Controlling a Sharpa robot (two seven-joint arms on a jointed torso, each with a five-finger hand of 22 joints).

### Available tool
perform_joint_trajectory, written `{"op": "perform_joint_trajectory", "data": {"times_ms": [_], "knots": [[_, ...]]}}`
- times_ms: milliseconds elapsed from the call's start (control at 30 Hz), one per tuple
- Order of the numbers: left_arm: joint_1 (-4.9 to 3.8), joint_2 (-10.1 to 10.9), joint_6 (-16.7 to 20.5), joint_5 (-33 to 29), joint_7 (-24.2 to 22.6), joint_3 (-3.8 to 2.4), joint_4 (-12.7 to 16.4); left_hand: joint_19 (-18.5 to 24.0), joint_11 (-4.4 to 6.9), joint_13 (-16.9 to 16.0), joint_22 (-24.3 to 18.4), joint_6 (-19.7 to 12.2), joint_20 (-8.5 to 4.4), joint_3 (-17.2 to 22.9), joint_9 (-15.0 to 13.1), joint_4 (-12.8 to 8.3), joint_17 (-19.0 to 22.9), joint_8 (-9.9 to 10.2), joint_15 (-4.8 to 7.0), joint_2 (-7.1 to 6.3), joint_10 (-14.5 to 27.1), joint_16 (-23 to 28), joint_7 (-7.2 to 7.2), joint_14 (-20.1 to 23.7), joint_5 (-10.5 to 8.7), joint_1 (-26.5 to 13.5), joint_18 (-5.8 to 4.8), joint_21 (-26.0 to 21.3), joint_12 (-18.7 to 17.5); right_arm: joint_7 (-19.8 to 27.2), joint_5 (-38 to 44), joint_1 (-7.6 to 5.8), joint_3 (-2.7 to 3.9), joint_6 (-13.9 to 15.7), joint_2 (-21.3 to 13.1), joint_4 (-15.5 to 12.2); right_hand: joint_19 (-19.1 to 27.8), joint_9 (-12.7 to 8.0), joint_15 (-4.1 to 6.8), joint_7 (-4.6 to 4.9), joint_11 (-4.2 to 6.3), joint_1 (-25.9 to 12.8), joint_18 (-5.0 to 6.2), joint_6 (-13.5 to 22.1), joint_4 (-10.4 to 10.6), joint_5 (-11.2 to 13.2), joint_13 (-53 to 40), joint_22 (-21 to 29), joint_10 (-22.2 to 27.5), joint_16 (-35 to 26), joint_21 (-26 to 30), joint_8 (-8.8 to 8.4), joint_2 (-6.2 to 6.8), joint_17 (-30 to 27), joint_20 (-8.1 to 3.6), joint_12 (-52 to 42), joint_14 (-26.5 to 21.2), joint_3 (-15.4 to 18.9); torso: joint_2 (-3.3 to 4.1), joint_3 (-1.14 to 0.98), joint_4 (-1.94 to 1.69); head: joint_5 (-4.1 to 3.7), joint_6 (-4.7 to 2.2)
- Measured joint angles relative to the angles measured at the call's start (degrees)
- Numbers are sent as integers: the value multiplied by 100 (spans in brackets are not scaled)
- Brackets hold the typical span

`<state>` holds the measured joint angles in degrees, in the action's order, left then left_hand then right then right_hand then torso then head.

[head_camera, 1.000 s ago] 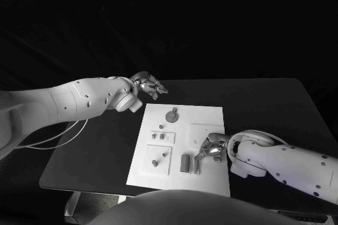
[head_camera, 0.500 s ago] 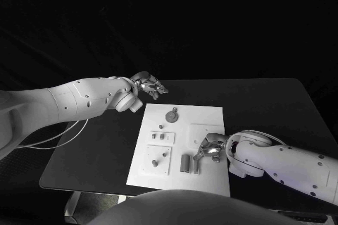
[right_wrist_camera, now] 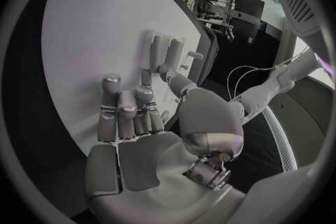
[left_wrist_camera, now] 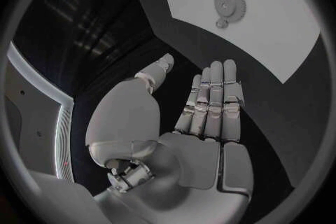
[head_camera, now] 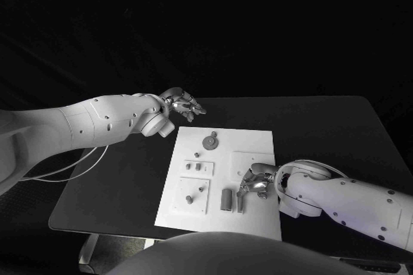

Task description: Assemble the parts on the task board

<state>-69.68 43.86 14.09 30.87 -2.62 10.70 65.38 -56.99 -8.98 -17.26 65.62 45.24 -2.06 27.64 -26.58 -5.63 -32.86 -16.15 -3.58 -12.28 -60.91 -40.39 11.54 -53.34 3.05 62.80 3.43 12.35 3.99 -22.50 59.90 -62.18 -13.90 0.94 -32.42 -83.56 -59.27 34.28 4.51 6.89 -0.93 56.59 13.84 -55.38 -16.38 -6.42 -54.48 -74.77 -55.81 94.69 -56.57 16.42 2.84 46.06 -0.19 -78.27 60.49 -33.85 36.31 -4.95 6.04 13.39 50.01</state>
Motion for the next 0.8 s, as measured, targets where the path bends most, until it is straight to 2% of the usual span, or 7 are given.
{"op": "perform_joint_trajectory", "data": {"times_ms": [133, 567, 800], "knots": [[0, 1, -1, 1, 6, 1, -2, 0, -12, 0, 0, 0, 0, 0, 5, 0, 0, 0, 0, 0, 13, 0, 0, 0, 0, 0, 0, 0, 0, 28, -21, 1, -1, -2, 0, 2, 0, 4, -1, -32, 22, 74, 0, -60, -1, 5, 0, -13, -22, 0, 0, 34, -74, 0, 0, 21, 0, 1, 0, -1, 1, 5, 0], [0, 1, -4, 3, 24, 1, -3, 3, -20, 0, 4, 0, 3, 0, 5, 0, -4, 0, 0, 0, 23, 0, 0, 0, 0, 0, 0, 0, 0, 104, -178, 11, -9, 64, -7, 28, 0, 54, 12, -70, 63, 72, 9, -159, 18, 6, -5, -17, -63, 0, 0, 71, -166, 56, 42, 22, 14, 33, 0, -3, 3, 10, 0], [-1, 3, -6, 4, 31, -1, -1, 4, -17, 0, 4, 0, 4, 0, 4, 0, -4, 0, 0, 0, 25, 0, 0, 0, 0, 0, 0, 0, 0, 105, -198, 11, -12, 76, -13, 27, -1, 65, 15, -67, 63, -24, 17, -161, 51, 6, -5, -16, -63, 0, 2, 70, -70, 10, 42, 55, 15, 97, 0, -2, 2, 3, 0]]}}
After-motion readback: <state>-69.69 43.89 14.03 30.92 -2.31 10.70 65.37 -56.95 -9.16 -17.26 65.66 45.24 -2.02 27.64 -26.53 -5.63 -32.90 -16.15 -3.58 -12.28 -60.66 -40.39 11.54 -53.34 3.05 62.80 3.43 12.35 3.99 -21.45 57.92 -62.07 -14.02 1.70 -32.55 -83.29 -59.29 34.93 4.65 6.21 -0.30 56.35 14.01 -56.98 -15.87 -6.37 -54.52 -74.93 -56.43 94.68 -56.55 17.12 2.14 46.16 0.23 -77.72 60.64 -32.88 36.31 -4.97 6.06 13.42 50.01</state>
